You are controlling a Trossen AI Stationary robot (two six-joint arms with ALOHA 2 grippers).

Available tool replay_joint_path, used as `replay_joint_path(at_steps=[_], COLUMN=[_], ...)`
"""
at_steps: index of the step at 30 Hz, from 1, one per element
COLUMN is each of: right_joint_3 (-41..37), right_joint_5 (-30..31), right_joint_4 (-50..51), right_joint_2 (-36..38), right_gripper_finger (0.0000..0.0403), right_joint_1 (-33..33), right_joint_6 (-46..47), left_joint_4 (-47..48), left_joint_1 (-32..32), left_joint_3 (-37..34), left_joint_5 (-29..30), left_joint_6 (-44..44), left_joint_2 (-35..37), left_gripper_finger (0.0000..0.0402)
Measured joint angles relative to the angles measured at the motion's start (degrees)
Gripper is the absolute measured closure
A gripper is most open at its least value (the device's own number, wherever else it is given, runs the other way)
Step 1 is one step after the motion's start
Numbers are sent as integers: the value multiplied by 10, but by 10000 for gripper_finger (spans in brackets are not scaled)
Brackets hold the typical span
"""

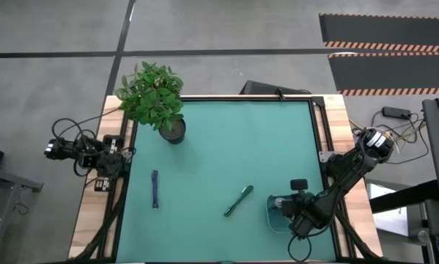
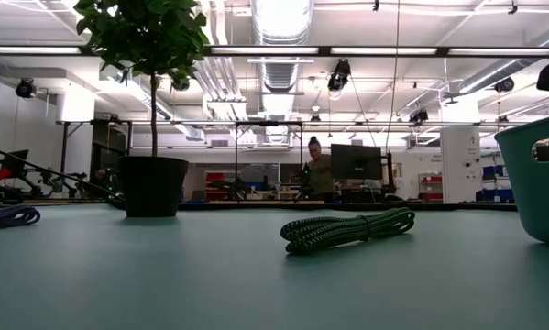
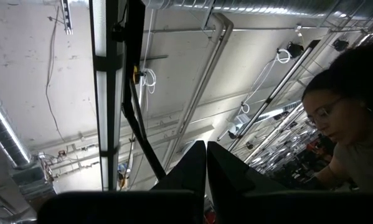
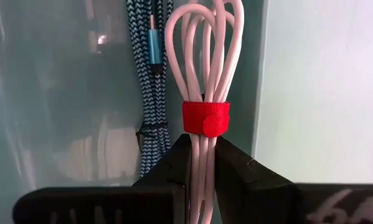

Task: Pick and place USB-C Cables
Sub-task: Put the pink charger cable into the green bin

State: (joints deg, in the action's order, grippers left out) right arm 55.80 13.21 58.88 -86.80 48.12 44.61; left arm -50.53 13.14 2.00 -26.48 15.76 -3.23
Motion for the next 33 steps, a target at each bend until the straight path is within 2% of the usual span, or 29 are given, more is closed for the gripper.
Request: replay_joint_path(at_steps=[9,33], right_joint_3=[-28,-56], right_joint_5=[4,4], right_joint_4=[-41,-70], right_joint_2=[0,0], right_gripper_finger=[370,369], right_joint_1=[0,0], right_joint_6=[-1,-2], left_joint_4=[0,0], left_joint_1=[0,0], left_joint_3=[0,0], left_joint_5=[0,0], left_joint_6=[0,0], left_joint_2=[0,0], left_gripper_finger=[402,402])
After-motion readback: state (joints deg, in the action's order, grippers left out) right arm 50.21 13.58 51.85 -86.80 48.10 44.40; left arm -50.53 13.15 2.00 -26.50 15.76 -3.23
